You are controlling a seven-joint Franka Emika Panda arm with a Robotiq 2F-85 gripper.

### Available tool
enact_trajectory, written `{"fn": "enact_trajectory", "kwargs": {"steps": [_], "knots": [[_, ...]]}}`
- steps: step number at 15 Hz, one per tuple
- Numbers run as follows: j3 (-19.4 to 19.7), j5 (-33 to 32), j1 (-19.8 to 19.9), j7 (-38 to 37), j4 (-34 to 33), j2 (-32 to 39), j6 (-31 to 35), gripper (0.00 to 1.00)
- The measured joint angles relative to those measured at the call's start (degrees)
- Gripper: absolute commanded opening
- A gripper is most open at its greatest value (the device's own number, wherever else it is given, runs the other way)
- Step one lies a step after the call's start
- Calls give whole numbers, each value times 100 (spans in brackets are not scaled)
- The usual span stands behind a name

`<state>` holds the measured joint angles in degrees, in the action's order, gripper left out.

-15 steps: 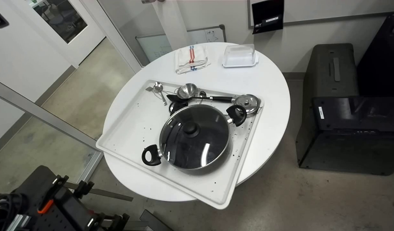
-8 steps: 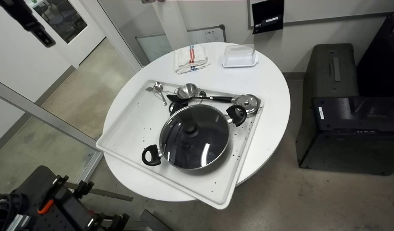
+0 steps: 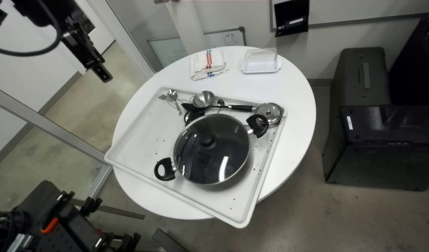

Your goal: Remove the glass lid from the black pot.

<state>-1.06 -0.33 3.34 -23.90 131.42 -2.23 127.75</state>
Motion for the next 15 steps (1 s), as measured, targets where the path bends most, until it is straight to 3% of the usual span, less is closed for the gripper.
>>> {"fn": "enact_trajectory", "kwargs": {"steps": [6,15], "knots": [[375,-467,83,-432,11,646,826,100],[1023,-514,117,-455,-41,1576,1927,100]]}}
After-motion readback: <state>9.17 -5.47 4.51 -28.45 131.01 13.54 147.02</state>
